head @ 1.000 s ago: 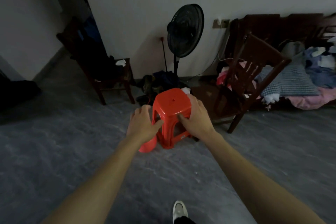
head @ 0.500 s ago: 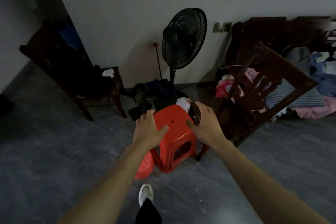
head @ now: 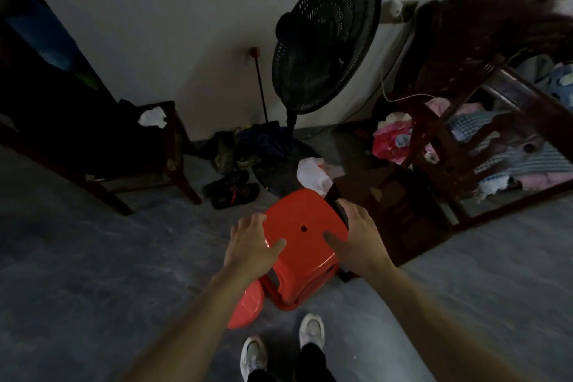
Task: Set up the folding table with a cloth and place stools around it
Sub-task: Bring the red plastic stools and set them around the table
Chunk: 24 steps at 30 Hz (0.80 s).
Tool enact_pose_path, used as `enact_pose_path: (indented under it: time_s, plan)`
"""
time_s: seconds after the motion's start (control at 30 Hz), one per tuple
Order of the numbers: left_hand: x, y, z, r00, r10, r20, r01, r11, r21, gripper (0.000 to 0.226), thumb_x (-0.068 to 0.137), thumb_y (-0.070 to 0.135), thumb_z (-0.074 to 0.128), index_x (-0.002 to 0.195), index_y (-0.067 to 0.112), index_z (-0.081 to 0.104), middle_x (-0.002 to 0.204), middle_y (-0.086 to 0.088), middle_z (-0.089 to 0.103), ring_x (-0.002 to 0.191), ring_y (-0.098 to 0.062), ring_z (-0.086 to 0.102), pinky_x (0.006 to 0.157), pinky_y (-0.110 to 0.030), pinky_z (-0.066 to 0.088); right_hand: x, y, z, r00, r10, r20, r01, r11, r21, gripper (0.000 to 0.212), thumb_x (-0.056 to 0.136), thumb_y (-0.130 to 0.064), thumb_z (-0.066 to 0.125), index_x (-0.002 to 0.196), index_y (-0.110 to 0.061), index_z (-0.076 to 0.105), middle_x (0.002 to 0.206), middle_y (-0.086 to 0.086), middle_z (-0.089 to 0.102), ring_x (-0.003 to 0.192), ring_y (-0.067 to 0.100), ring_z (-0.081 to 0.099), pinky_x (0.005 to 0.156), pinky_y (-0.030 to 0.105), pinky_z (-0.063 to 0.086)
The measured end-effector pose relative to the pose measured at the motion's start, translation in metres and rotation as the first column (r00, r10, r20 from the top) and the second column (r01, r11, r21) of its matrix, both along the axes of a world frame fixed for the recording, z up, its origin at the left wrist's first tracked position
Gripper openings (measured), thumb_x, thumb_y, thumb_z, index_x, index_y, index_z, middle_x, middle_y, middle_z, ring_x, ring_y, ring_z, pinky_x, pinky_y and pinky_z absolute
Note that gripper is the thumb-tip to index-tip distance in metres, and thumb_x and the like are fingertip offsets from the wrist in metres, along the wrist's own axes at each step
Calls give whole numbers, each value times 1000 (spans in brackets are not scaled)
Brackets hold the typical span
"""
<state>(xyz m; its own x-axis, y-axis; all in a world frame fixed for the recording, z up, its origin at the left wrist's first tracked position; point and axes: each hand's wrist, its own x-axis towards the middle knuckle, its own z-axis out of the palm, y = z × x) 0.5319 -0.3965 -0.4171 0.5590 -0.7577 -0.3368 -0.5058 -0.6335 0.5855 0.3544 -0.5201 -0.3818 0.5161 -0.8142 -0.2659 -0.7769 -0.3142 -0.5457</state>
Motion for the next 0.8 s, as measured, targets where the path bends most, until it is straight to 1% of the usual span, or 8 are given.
enact_pose_path:
  time_s: [0.2,0.3,0.4,0.47,0.53,0.63,0.73,0.8]
  plan:
    - [27,-48,-81,1000,-16,18,14,998,64,70,81,50,67,138,15,42,137,-8,46,128,-27,39,107,-37,35,31,-52,-81,996,71,-52,-69,996,52,69,89,-44,62,148,-20,34,146,5,43,134,25,38,107,49,38]
    - [31,-67,-128,1000,-28,12,27,995,98,71,80,51,67,137,17,43,137,-6,48,126,-27,41,107,-38,35,38,-74,-129,992,90,-84,-82,993,89,73,90,-43,63,150,-19,30,148,5,40,137,26,35,109,50,37]
    - [35,-80,-177,999,-42,-1,42,991,129,72,80,51,67,138,17,42,139,-7,46,127,-27,42,107,-38,36,43,-93,-184,979,114,-172,-104,992,66,76,90,-48,61,151,-19,27,152,7,34,139,28,31,112,49,33]
    - [38,-89,-209,998,-55,7,53,984,168,75,79,52,67,140,17,40,140,-8,45,128,-28,41,107,-39,35,47,-103,-221,961,103,-257,-94,995,46,81,87,-55,61,152,-23,23,155,6,29,141,29,27,113,50,30]
    - [41,-102,-240,999,-38,12,35,982,184,81,78,54,68,142,18,35,141,-9,43,129,-29,39,108,-40,35,51,-114,-257,952,75,-296,-75,997,12,88,82,-65,59,151,-28,18,156,8,25,143,31,24,112,52,29]
    - [43,-125,-283,999,-29,41,20,975,223,91,75,59,68,145,21,24,145,-11,34,133,-32,32,107,-45,36,56,-136,-301,946,33,-321,-41,999,-19,100,72,-76,61,149,-36,13,156,13,22,144,36,20,111,57,25]
    - [43,-144,-313,997,-30,77,6,954,300,107,69,64,70,149,26,11,155,-15,12,140,-37,18,109,-51,34,57,-158,-334,951,9,-309,0,1000,28,115,58,-79,69,149,-42,10,155,15,21,143,40,18,110,63,22]
    - [44,-152,-324,997,-22,78,-6,939,343,116,65,65,73,151,30,4,157,-14,2,142,-39,12,106,-56,36,59,-166,-348,934,40,-355,-24,998,50,124,52,-81,72,149,-44,4,157,16,14,144,42,14,110,66,21]
